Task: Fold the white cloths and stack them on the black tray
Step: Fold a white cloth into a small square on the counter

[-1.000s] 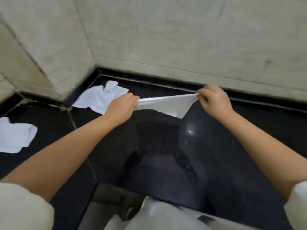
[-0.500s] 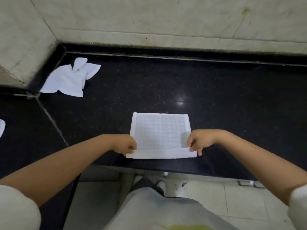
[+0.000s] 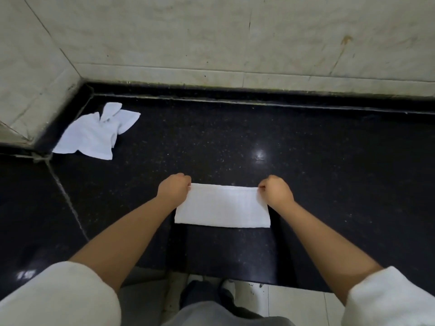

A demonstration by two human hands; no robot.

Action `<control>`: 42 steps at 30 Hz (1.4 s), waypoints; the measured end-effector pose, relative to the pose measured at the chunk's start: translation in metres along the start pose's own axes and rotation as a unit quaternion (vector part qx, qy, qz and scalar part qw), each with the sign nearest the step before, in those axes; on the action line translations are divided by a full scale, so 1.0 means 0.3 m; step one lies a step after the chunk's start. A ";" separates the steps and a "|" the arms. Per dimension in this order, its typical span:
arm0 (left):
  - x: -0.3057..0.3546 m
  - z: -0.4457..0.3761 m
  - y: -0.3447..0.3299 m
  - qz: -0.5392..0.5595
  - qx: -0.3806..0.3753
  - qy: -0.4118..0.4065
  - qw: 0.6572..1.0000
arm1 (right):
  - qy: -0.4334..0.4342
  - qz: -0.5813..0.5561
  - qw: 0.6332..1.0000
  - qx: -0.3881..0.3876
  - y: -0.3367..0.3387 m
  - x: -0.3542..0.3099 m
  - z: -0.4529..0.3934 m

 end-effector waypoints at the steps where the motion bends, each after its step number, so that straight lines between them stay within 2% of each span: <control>1: -0.002 -0.008 -0.007 0.003 0.011 -0.004 1.000 | 0.000 -0.006 1.000 0.014 -0.008 0.006 0.003; 3: -0.003 -0.015 -0.015 0.000 0.014 -0.008 1.000 | 0.010 0.008 1.000 0.027 -0.025 0.013 0.005; 6: -0.001 -0.030 -0.016 -0.014 0.015 -0.012 1.000 | 0.052 0.071 0.996 0.003 -0.048 0.008 0.006; 11: -0.002 -0.034 -0.013 -0.041 -0.008 -0.053 0.998 | 0.085 0.139 0.987 -0.013 -0.037 -0.020 0.006; 13: 0.004 -0.027 0.015 -0.044 0.010 -0.072 0.996 | 0.101 0.153 0.983 -0.004 -0.002 -0.025 0.010; 14: 0.002 -0.024 0.041 -0.040 0.035 -0.080 0.995 | 0.109 0.142 0.984 0.016 0.034 -0.029 0.008; 16: -0.017 -0.023 0.122 -0.049 0.133 -0.084 0.986 | 0.157 0.081 0.978 0.112 0.135 -0.044 0.005; 19: -0.020 0.005 0.264 -0.052 0.302 -0.179 0.935 | 0.204 -0.004 0.936 0.286 0.285 -0.052 0.032; 21: -0.023 0.038 0.284 -0.049 0.333 -0.212 0.917 | 0.211 -0.011 0.910 0.356 0.325 -0.053 0.074; 23: -0.021 0.057 0.241 -0.041 0.325 -0.227 0.917 | 0.211 -0.006 0.898 0.385 0.288 -0.040 0.107; 26: -0.036 0.072 0.056 -0.068 0.240 -0.268 0.931 | 0.182 0.048 0.925 0.330 0.089 0.018 0.137; 28: -0.037 0.095 -0.073 -0.079 0.164 -0.274 0.944 | 0.148 0.082 0.952 0.255 -0.056 0.054 0.178; 30: -0.037 0.126 -0.151 -0.072 0.128 -0.265 0.953 | 0.107 0.075 0.976 0.175 -0.135 0.071 0.228; 32: -0.033 0.146 -0.161 -0.059 0.122 -0.251 0.958 | 0.079 0.044 0.986 0.138 -0.157 0.073 0.253; 35: -0.033 0.134 -0.124 -0.043 0.152 -0.244 0.957 | 0.038 -0.011 0.985 0.166 -0.138 0.062 0.256; 38: -0.009 0.089 -0.080 -0.020 0.150 -0.199 0.968 | -0.052 -0.051 0.984 0.165 -0.102 0.051 0.248; 40: 0.027 0.051 -0.060 -0.009 0.137 -0.155 0.978 | -0.146 -0.029 0.981 0.123 -0.086 0.046 0.237; 42: 0.055 0.013 -0.066 0.008 0.100 -0.121 0.988 | -0.191 0.016 0.978 0.088 -0.085 0.032 0.225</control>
Point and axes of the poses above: each hand's wrist, its own z-axis away from the middle knuckle, its own y-axis out of the back of the hand, x = y × z, the point moved 3 cm from there along -z, towards the middle knuckle, and after that the axes turned 7 degrees about -y, right-handed, at the moved point
